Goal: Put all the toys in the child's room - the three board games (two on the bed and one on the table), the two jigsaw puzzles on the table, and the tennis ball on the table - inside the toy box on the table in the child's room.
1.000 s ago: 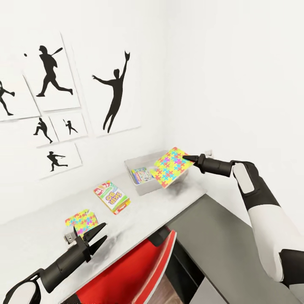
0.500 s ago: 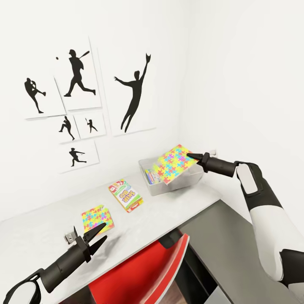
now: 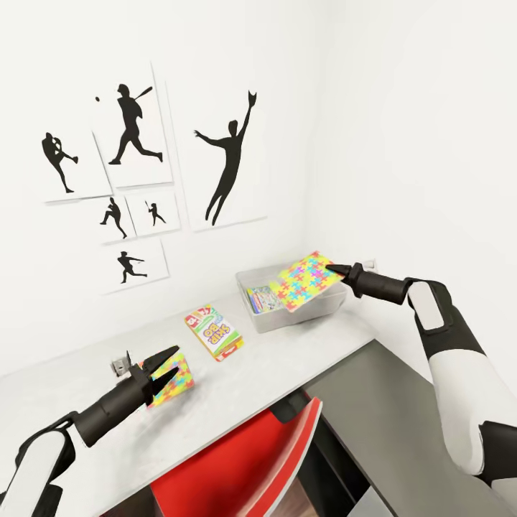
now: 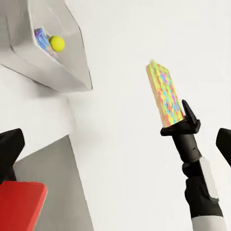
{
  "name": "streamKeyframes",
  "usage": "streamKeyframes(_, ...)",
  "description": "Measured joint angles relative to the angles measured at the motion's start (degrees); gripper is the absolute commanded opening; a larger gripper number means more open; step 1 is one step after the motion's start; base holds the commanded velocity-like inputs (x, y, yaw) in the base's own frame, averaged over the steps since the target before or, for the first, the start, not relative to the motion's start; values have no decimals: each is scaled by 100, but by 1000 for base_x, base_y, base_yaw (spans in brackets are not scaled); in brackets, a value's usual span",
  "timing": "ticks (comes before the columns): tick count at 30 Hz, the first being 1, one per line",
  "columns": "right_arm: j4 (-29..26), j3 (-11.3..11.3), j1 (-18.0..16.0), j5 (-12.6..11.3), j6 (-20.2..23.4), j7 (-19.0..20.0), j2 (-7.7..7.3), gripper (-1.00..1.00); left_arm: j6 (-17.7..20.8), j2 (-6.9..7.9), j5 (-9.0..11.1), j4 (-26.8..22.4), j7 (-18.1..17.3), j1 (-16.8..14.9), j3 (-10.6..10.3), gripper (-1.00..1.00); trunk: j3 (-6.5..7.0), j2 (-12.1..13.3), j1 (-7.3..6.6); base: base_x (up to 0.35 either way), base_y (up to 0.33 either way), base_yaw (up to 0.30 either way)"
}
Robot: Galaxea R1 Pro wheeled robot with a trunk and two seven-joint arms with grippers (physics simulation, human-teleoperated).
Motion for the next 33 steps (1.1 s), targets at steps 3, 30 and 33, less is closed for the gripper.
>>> streamKeyframes(3,-112,-11,0,-16,14,-10,-50,-100,95,18,29,-1,691,-145,220,100,-1,0,0,0,0,199)
streamKeyframes(30,2103,-1437,-794,2,-523,-968,-601,-100,116,-119,-67,11,2366,-212,364,100,-1,0,0,0,0,290)
streamKeyframes(33,2156,-2170,-787,22,-652,-1608,-594,-100,117,-191,-67,11,2381,-212,359,100,-1,0,0,0,0,297)
